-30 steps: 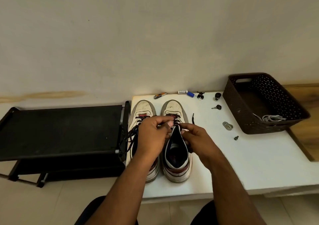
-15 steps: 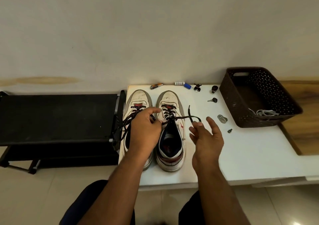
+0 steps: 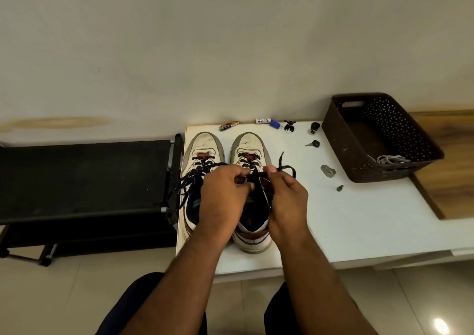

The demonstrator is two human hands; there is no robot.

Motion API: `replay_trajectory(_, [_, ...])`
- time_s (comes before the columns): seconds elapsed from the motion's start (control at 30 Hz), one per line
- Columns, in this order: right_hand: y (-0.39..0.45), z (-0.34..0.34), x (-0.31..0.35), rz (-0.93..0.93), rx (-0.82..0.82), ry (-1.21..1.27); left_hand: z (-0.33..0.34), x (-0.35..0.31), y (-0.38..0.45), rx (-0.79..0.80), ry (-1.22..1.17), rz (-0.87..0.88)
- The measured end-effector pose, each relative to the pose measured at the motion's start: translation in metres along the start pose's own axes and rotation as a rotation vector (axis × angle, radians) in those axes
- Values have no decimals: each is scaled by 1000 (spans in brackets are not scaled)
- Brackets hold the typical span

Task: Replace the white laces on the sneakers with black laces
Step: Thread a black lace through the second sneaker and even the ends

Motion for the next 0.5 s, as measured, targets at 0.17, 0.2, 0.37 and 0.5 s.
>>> replay_trajectory(0.17, [-4, -3, -3, -150, -69, -227, -2, -5, -1, -175, 68, -20])
replay_trajectory(0.2, [-3, -3, -3, -158, -71, -241, -1, -4, 0, -172, 54, -23])
replay_trajectory(0.37, [5, -9, -6, -153, -62, -213, 6, 15, 5, 27, -340, -162])
replay_trajectory(0.5, [5, -10, -5, -191, -53, -249, 4, 20, 2, -30, -531, -263])
Point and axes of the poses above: each hand's wrist, its own y-axis towards the middle knuckle, its own z-axis out of the palm, x = y × z, the point moved 7 cm from there along y, towards the middle knuckle, and after that the axes turned 7 degrees about x, right-handed, at the moved point
